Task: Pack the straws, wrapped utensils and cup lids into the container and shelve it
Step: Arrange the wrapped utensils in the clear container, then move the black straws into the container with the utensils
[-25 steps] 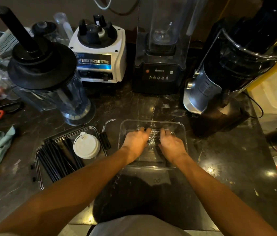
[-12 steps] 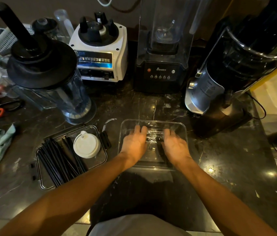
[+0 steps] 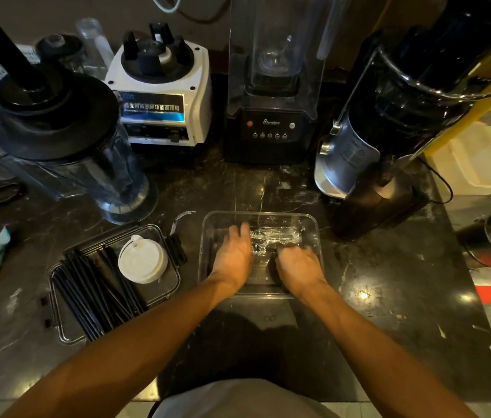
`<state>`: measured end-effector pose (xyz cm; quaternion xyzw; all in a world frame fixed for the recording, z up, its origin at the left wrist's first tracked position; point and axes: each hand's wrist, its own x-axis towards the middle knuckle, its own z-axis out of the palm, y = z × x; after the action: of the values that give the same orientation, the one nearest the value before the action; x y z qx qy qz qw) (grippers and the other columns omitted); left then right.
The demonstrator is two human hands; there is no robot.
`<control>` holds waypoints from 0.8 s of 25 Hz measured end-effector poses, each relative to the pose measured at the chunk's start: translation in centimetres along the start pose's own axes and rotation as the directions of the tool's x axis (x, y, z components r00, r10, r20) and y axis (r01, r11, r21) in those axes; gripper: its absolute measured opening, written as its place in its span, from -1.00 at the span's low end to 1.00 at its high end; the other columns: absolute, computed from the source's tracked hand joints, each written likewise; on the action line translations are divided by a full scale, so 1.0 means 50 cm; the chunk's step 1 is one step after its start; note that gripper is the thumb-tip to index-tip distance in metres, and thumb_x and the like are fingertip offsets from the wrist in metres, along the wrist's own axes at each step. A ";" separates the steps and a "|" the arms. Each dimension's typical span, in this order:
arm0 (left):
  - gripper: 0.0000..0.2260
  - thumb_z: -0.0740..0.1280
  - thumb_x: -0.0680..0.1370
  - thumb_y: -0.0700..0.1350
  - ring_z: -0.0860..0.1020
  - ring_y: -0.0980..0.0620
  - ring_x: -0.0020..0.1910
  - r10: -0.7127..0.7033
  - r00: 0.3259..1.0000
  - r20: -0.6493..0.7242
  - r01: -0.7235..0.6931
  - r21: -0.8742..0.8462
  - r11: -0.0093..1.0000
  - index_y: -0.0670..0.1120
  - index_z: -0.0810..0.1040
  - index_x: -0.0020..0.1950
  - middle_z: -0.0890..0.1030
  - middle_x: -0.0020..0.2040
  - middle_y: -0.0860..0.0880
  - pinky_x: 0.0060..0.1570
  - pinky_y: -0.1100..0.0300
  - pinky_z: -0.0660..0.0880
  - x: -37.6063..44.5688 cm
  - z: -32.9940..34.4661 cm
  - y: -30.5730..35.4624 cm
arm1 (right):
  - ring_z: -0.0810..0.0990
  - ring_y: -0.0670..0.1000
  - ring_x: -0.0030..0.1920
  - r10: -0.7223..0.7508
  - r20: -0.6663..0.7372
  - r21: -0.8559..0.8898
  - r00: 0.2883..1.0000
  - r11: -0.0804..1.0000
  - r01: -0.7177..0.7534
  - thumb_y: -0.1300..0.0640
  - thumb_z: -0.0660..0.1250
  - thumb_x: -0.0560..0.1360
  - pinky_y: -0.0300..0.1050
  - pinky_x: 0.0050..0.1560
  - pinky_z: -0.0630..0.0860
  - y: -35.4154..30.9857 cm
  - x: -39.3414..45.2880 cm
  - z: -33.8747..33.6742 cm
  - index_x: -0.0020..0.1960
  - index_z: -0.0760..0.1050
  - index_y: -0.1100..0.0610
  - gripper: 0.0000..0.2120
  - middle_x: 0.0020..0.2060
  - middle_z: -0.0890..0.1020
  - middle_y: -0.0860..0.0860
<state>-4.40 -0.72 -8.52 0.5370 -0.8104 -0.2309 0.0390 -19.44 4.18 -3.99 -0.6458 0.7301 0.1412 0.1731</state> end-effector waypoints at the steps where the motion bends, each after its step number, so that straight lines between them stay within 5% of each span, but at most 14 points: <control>1: -0.31 0.44 0.51 -0.33 0.55 -0.14 0.27 0.012 1.000 0.012 -0.012 -0.008 1.000 -0.14 0.18 0.56 0.41 0.37 -0.19 0.24 0.09 0.54 0.003 0.000 0.005 | 0.70 0.16 0.09 0.009 -0.002 0.008 1.000 1.000 -0.009 0.23 0.22 0.64 0.04 0.16 0.58 0.003 0.000 -0.001 0.16 0.63 0.16 -0.77 0.04 0.73 0.14; 13: -0.45 0.46 0.56 -0.09 0.61 -0.14 0.19 0.056 0.998 0.031 -0.054 -0.066 0.996 -0.06 0.31 0.48 0.45 0.34 -0.12 0.14 0.01 0.61 0.006 -0.038 0.012 | 0.70 0.17 0.09 -0.009 -0.054 0.045 0.999 0.999 0.011 0.14 0.21 0.64 0.02 0.11 0.57 0.001 -0.015 -0.036 0.14 0.64 0.13 -0.76 0.05 0.73 0.13; 20: -0.73 0.44 0.58 0.02 0.66 -0.05 0.01 0.037 0.972 -0.233 -0.069 -0.133 0.989 -0.05 0.57 0.22 0.62 0.11 -0.05 0.00 -0.03 0.63 -0.045 -0.215 -0.042 | 0.68 0.08 -0.08 -0.040 -0.302 0.298 0.952 0.945 0.134 -0.03 0.29 0.63 -0.03 -0.07 0.55 -0.078 -0.024 -0.193 0.03 0.65 0.01 -0.81 -0.16 0.72 0.01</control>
<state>1.66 -2.96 0.57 0.5342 -0.7962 -0.2224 0.1765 -16.13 0.63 5.28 -0.6555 0.7312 -0.0820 0.1704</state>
